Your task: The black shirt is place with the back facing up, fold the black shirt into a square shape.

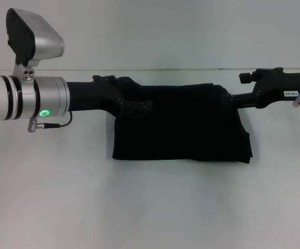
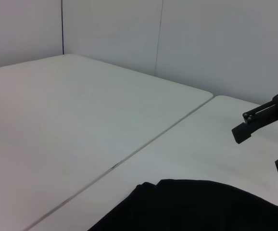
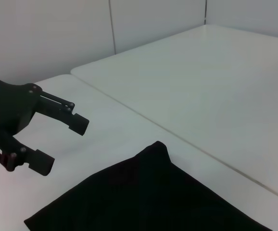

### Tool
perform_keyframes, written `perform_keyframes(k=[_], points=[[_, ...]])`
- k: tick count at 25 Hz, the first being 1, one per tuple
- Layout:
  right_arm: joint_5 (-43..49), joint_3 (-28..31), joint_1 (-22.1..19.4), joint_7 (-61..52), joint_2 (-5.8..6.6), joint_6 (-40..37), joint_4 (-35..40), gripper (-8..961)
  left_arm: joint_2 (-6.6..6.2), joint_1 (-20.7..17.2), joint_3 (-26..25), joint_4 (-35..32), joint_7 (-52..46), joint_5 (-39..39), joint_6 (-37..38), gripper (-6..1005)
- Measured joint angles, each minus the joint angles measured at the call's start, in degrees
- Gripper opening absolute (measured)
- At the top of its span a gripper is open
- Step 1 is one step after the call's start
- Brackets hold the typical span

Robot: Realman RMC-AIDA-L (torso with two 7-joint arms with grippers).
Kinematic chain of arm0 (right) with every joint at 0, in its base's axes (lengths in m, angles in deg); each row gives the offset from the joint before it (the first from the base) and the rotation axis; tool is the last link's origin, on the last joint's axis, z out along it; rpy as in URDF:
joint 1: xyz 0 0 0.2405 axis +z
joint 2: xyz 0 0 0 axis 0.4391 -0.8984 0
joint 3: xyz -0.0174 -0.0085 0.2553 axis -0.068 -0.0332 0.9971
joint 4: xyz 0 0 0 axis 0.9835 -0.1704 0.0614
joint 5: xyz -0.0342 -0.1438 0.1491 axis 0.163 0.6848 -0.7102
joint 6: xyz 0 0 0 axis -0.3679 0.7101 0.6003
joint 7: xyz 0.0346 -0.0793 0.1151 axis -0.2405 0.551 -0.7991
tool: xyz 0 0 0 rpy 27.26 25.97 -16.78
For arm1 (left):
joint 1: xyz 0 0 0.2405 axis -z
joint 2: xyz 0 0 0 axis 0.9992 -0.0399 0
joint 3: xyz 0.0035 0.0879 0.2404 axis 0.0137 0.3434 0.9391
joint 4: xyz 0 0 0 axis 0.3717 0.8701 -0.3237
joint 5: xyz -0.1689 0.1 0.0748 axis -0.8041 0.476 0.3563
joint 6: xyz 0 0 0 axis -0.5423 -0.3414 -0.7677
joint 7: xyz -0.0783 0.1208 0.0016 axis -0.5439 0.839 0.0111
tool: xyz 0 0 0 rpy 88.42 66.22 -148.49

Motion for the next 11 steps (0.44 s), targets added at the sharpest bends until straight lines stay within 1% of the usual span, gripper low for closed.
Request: perform_keyframes(k=[11], points=[[0.0,-0.2,-0.3,0.0,-0.04,0.0,-0.2,927,0.15,-0.2,-0.1,-0.1,-0.5,0.9,0.2,911]])
